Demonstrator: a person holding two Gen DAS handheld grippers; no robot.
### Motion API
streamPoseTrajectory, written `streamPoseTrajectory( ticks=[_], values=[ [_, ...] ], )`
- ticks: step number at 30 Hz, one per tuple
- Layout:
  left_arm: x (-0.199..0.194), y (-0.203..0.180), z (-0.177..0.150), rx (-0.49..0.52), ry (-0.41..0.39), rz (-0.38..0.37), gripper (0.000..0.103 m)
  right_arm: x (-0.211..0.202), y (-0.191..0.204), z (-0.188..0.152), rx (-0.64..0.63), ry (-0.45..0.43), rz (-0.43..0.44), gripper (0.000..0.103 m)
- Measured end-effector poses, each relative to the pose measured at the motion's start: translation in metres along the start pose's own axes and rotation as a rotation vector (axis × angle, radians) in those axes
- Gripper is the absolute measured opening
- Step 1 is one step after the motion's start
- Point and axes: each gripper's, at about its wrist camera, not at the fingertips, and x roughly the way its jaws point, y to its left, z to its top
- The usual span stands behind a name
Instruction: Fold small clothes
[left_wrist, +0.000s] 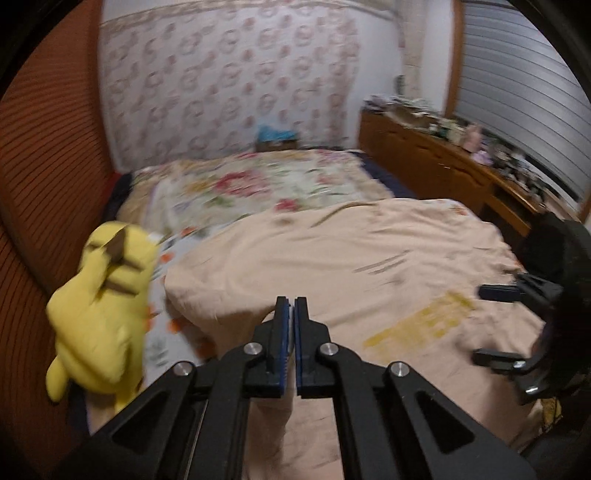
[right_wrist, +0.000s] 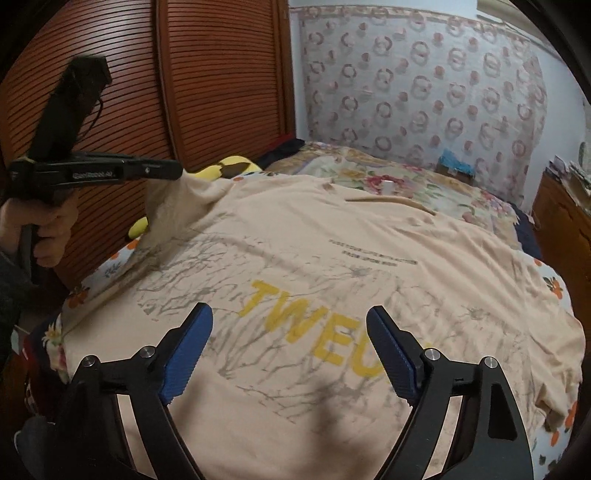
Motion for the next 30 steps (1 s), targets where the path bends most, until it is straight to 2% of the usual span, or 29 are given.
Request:
streamPoseTrajectory(
  ticks=[4,9,10,12,13,14,21,23,27,30],
  values=[
    [-0.004,-0.027,0.01,0.027,-0.014,-0.027,0.0,-0.006,-0.014,-0.003,0.028,0.001,-0.01,0.087],
    [0.0,-0.024,0.005,0.033,0.031,0.014,0.005,-0.008,-0.022,-0.003,0.036,-0.002,-0.018,0.087],
    [0.003,-0.022,0.002,0.031,0.04,0.023,0.007,-0.008,-0.022,-0.002,0.039,-0.003,-0.018,0.087],
    [0.005,-0.014,-0.006,0.022,0.057,0.052,0.022,-0.007,-0.023,-0.002,0.043,-0.004,-0.018,0.087],
    [0.006,-0.012,-0.011,0.017,0.062,0.06,0.033,-0.006,-0.023,-0.001,0.043,-0.004,-0.018,0.087],
    [0.006,-0.009,-0.016,0.012,0.064,0.063,0.036,-0.005,-0.023,0.0,0.043,-0.002,-0.017,0.087],
    [0.021,0.034,-0.058,-0.06,0.147,0.125,0.039,0.008,-0.01,0.012,-0.002,0.012,0.034,0.087],
    [0.03,0.045,-0.069,-0.083,0.172,0.134,0.039,0.016,-0.002,0.018,-0.022,0.019,0.077,0.081],
    [0.045,0.062,-0.084,-0.115,0.207,0.165,0.039,0.033,0.014,0.03,-0.064,0.031,0.164,0.056],
    [0.049,0.065,-0.09,-0.12,0.198,0.167,0.041,0.049,0.029,0.041,-0.099,0.05,0.235,0.045]
  ],
)
